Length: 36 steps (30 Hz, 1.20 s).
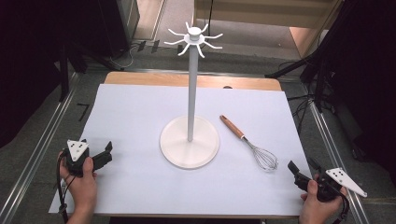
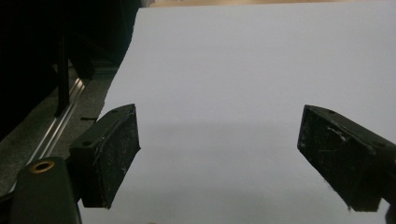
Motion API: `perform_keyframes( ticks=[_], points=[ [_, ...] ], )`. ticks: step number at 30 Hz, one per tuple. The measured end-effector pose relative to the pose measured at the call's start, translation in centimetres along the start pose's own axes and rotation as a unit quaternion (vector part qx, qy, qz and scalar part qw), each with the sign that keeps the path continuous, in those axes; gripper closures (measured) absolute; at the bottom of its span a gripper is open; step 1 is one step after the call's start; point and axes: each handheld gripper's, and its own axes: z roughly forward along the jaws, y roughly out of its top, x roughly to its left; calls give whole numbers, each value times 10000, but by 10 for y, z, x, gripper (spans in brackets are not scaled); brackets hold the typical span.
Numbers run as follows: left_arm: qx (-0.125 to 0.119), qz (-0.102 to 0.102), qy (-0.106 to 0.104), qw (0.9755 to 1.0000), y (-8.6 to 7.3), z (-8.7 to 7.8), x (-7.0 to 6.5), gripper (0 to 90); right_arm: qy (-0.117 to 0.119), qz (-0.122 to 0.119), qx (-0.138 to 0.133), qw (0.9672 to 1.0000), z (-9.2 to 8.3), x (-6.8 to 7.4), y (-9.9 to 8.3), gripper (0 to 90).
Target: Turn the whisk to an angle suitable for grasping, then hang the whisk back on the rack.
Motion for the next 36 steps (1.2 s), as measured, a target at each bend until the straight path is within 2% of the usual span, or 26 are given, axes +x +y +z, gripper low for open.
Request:
perform_keyframes(
  ticks=[6, 10, 12, 17, 19, 22, 25, 28, 30, 31, 33, 35, 36],
  points=[
    [3, -8, -8, 10000, 0, 0, 0, 135, -23, -37, 83, 10000, 1, 2, 1, 132],
    [1, -11, -8, 10000, 0, 0, 0, 135, -126, -18, 181, 9998, 3, 2, 2, 136],
    [8, -17, -7, 10000, 0, 0, 0, 135, -50, 42, 301, 9995, 5, 1, 3, 140],
    [6, -18, -5, 10000, 0, 0, 0, 135, -15, -42, 431, 9991, 7, 3, 3, 154],
    [8, -20, 0, 10000, 0, 0, 0, 135, 81, -109, 467, 9988, 6, 4, 3, 125],
    [-1, -7, -6, 10000, 0, 0, 0, 135, 161, -192, 510, 9984, 5, 6, 3, 125],
    [-3, 15, 5, 10000, 0, 0, 0, 135, 81, -279, 638, 9975, 6, 10, 6, 127],
    [-3, 56, 25, 10000, 0, 0, -2, 135, 52, -451, 808, 9957, 8, 15, 11, 132],
    [12, 83, 42, 10000, 0, 0, -2, 135, 11, -646, 992, 9930, 10, 17, 16, 138],
    [19, 108, 40, 9999, 0, 0, -2, 135, 0, -804, 1117, 9905, 12, 19, 22, 147],
    [4, 134, 48, 9999, 0, 0, -3, 135, -18, -833, 1174, 9896, 12, 19, 25, 158],
    [-2, 156, 59, 9999, 0, 0, -3, 135, 14, -938, 1395, 9858, 15, 18, 32, 166],
    [5, 161, 64, 9998, 0, 0, -4, 135, 14, -938, 1395, 9858, 15, 18, 32, 166]
  ],
)
